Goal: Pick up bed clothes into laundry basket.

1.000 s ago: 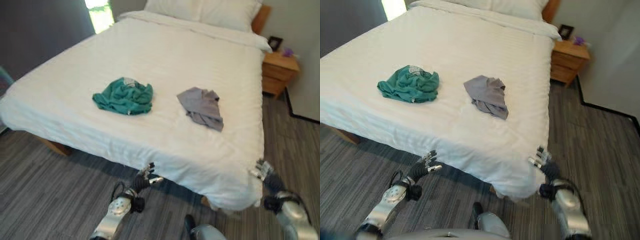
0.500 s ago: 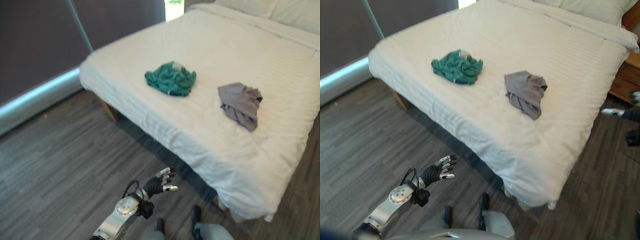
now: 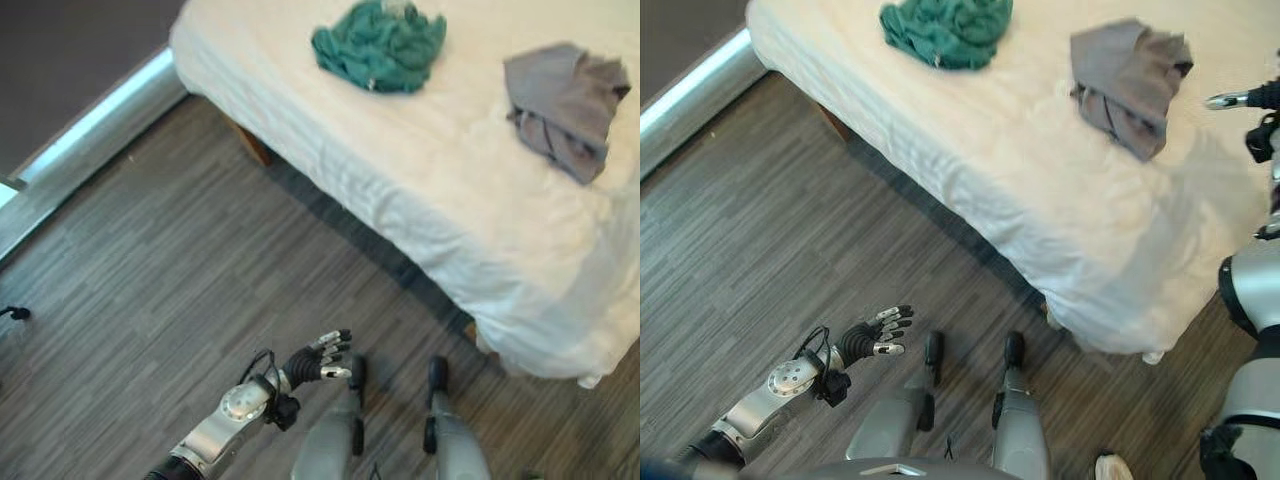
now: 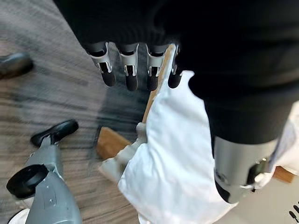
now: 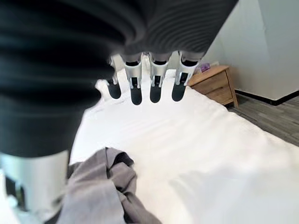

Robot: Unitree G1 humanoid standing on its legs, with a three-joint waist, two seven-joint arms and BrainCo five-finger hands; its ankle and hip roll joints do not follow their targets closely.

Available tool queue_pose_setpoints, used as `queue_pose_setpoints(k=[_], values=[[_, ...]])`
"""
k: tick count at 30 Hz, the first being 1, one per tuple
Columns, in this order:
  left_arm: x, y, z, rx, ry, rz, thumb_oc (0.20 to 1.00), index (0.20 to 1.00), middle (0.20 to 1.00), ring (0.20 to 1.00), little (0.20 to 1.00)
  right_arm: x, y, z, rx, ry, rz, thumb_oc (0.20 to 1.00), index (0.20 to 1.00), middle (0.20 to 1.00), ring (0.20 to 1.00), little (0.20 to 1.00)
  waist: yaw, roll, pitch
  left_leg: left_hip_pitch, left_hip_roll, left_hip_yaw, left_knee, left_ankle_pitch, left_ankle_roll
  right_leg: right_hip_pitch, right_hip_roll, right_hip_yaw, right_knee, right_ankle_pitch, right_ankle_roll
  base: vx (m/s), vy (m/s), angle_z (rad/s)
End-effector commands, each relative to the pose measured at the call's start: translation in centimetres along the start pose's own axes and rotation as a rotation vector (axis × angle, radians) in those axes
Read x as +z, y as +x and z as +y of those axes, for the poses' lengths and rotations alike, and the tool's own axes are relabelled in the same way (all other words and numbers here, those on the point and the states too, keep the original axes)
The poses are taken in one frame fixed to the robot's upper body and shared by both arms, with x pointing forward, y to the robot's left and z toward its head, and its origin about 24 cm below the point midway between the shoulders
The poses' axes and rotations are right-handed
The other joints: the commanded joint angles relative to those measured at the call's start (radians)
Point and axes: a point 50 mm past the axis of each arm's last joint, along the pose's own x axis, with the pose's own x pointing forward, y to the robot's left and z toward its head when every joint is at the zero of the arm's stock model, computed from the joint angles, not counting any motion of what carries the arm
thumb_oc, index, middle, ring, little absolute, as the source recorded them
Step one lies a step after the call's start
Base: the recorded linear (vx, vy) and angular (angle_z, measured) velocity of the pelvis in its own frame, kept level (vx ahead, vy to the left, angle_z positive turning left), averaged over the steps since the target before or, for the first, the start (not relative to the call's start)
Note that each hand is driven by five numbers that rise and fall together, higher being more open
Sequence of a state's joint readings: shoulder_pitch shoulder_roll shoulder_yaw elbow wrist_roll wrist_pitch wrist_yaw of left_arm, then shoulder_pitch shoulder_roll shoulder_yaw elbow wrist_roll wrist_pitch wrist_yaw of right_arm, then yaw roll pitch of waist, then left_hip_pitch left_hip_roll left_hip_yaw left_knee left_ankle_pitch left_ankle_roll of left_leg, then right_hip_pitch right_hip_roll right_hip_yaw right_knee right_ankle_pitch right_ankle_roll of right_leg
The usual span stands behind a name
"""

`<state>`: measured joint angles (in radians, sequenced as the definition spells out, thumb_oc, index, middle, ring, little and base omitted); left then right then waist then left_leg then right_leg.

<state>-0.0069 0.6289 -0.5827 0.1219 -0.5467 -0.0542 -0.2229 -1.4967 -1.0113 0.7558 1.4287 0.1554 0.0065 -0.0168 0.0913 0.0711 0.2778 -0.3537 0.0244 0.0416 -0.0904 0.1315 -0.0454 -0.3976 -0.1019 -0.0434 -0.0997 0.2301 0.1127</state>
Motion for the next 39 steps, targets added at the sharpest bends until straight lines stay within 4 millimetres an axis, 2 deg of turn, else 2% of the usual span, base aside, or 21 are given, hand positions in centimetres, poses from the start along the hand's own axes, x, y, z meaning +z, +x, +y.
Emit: queue_pose_setpoints(k=[1, 4, 5, 7, 8, 9, 11, 13, 16, 20, 28, 31, 34, 35, 36, 37, 39], values=[[3.0, 0.6, 0.0, -0.028, 0.047, -0.126, 1.000, 1.000, 1.000, 1.000, 1.000, 4.5, -0.4, -5.1, -0.173, -0.015, -0.168, 1.000, 1.000, 1.000, 1.000, 1.000, 0.018, -0.057, 0.033, 0.015, 0.018, -0.038, 0.003, 0.009, -0.030, -0.019, -0.038, 0.013, 0.077, -0.031, 0.037, -0.07, -0.041, -0.06], [3.4, 1.2, 0.0, -0.022, 0.056, -0.142, 1.000, 1.000, 1.000, 1.000, 1.000, 7.3, -0.7, -5.0, -0.169, -0.044, -0.250, 1.000, 1.000, 1.000, 1.000, 1.000, 0.024, -0.071, 0.058, -0.026, 0.032, -0.026, 0.003, 0.019, -0.037, -0.064, -0.026, 0.017, 0.071, -0.012, 0.035, -0.06, -0.055, -0.18], [3.4, 1.2, 0.0, -0.022, 0.056, -0.143, 1.000, 1.000, 1.000, 1.000, 1.000, 7.3, -0.7, -5.0, -0.170, -0.044, -0.251, 1.000, 1.000, 1.000, 1.000, 1.000, 0.024, -0.070, 0.057, -0.027, 0.032, -0.026, 0.003, 0.019, -0.038, -0.065, -0.026, 0.017, 0.072, -0.012, 0.035, -0.04, -0.070, -0.10], [3.6, 1.7, -0.3, -0.020, 0.055, -0.154, 1.000, 1.000, 1.000, 1.000, 1.000, 9.5, -1.1, -5.5, -0.203, -0.016, -0.302, 1.000, 1.000, 1.000, 1.000, 1.000, 0.023, -0.083, 0.072, -0.060, 0.039, -0.017, 0.003, 0.028, -0.046, -0.091, -0.015, 0.016, 0.050, 0.007, 0.037, -0.03, -0.069, -0.07], [3.7, 1.8, -0.3, -0.020, 0.054, -0.156, 1.000, 1.000, 1.000, 1.000, 1.000, 9.6, -1.1, -5.6, -0.204, -0.017, -0.304, 1.000, 1.000, 1.000, 1.000, 1.000, 0.022, -0.082, 0.072, -0.062, 0.039, -0.017, 0.003, 0.029, -0.047, -0.093, -0.014, 0.016, 0.050, 0.008, 0.036, -0.02, -0.065, -0.11], [3.8, 2.0, -0.4, -0.017, 0.054, -0.163, 1.000, 1.000, 1.000, 1.000, 1.000, 11.3, -1.5, -5.9, -0.223, -0.047, -0.352, 1.000, 1.000, 1.000, 1.000, 1.000, 0.021, -0.089, 0.081, -0.081, 0.045, -0.015, 0.003, 0.034, -0.051, -0.108, -0.008, 0.017, 0.038, 0.014, 0.036, -0.01, -0.062, -0.09], [4.1, 2.5, -0.7, -0.017, 0.053, -0.178, 1.000, 1.000, 1.000, 1.000, 1.000, 13.0, -2.1, -6.8, -0.256, -0.048, -0.397, 1.000, 1.000, 1.000, 1.000, 1.000, 0.021, -0.086, 0.088, -0.105, 0.048, -0.018, 0.003, 0.040, -0.056, -0.130, -0.004, 0.017, 0.031, 0.020, 0.036, 0.00, -0.084, -0.06], [4.1, 2.6, -0.8, -0.012, 0.056, -0.181, 1.000, 1.000, 1.000, 1.000, 1.000, 13.5, -2.3, -7.0, -0.263, -0.051, -0.414, 1.000, 1.000, 1.000, 1.000, 1.000, 0.024, -0.084, 0.094, -0.116, 0.048, -0.023, 0.003, 0.044, -0.058, -0.140, -0.002, 0.016, 0.030, 0.019, 0.035, 0.00, -0.054, 0.00], [4.2, 2.7, -0.7, 0.001, 0.059, -0.186, 1.000, 1.000, 1.000, 1.000, 1.000, 13.5, -2.3, -7.1, -0.267, -0.068, -0.411, 1.000, 1.000, 1.000, 1.000, 1.000, 0.026, -0.076, 0.104, -0.134, 0.050, -0.027, 0.003, 0.050, -0.061, -0.158, -0.002, 0.010, 0.031, 0.020, 0.033, 0.00, -0.010, 0.00], [4.4, 2.6, -0.2, 0.030, 0.061, -0.198, 1.000, 1.000, 1.000, 1.000, 1.000, 12.4, -2.0, -7.6, -0.294, -0.072, -0.369, 1.000, 1.000, 1.000, 1.000, 1.000, 0.028, -0.066, 0.120, -0.157, 0.048, -0.030, 0.003, 0.056, -0.064, -0.178, -0.001, 0.007, 0.031, 0.022, 0.031, -0.01, -0.016, 0.00], [5.1, 2.8, 0.4, 0.094, 0.070, -0.230, 1.000, 1.000, 1.000, 1.000, 1.000, 8.6, -1.7, -9.5, -0.370, 0.050, -0.263, 1.000, 1.000, 1.000, 1.000, 1.000, 0.022, -0.048, 0.172, -0.219, 0.049, -0.031, 0.003, 0.071, -0.073, -0.245, -0.001, 0.003, 0.028, 0.035, 0.034, 0.00, -0.004, 0.00], [5.5, 3.0, 0.4, 0.093, 0.076, -0.242, 1.000, 1.000, 1.000, 1.000, 1.000, 8.4, -1.7, -9.9, -0.385, 0.068, -0.258, 1.000, 1.000, 1.000, 1.000, 1.000, 0.021, -0.040, 0.182, -0.231, 0.043, -0.032, 0.003, 0.072, -0.072, -0.257, -0.002, 0.004, 0.030, 0.037, 0.034, 0.00, 0.000, 0.00], [5.6, 3.0, 0.6, 0.100, 0.080, -0.247, 1.000, 1.000, 1.000, 1.000, 1.000, 9.2, -1.9, -9.8, -0.383, 0.062, -0.295, 1.000, 1.000, 1.000, 1.000, 1.000, 0.020, -0.036, 0.188, -0.238, 0.042, -0.031, 0.003, 0.073, -0.073, -0.270, -0.005, 0.008, 0.031, 0.038, 0.034, 0.00, 0.000, 0.00], [5.6, 3.0, 0.6, 0.100, 0.080, -0.248, 1.000, 1.000, 1.000, 1.000, 1.000, 9.3, -1.9, -9.8, -0.384, 0.061, -0.295, 0.507, 0.507, 0.507, 0.507, 0.507, 0.020, -0.036, 0.189, -0.237, 0.042, -0.031, 0.003, 0.073, -0.073, -0.270, -0.005, 0.008, 0.032, 0.038, 0.034, 0.00, 0.000, 0.00], [5.5, 3.0, 0.6, 0.100, 0.079, -0.247, 1.000, 1.000, 1.000, 1.000, 1.000, 9.3, -1.9, -9.8, -0.383, 0.060, -0.294, 0.507, 0.507, 0.507, 0.507, 0.507, 0.022, -0.034, 0.189, -0.233, 0.044, -0.031, 0.003, 0.067, -0.073, -0.267, -0.004, 0.007, 0.033, 0.034, 0.034, 0.00, 0.000, 0.00], [5.6, 3.1, 0.6, 0.102, 0.088, -0.245, 1.000, 1.000, 1.000, 1.000, 1.000, 10.3, -2.1, -9.6, -0.385, 0.047, -0.337, 0.200, 0.200, 0.200, 0.200, 0.200, 0.017, -0.036, 0.192, -0.239, 0.041, -0.029, 0.003, 0.074, -0.074, -0.272, -0.006, 0.010, 0.033, 0.039, 0.034, 0.00, 0.000, 0.00], [5.4, 3.2, 0.7, 0.104, 0.083, -0.242, 1.000, 1.000, 1.000, 1.000, 1.000, 11.7, -2.4, -9.1, -0.386, -0.007, -0.396, 0.200, 0.200, 0.200, 0.200, 0.200, 0.012, -0.039, 0.195, -0.223, 0.042, -0.025, 0.003, 0.066, -0.073, -0.259, -0.004, 0.013, 0.035, 0.033, 0.033, 0.00, 0.000, 0.00]])
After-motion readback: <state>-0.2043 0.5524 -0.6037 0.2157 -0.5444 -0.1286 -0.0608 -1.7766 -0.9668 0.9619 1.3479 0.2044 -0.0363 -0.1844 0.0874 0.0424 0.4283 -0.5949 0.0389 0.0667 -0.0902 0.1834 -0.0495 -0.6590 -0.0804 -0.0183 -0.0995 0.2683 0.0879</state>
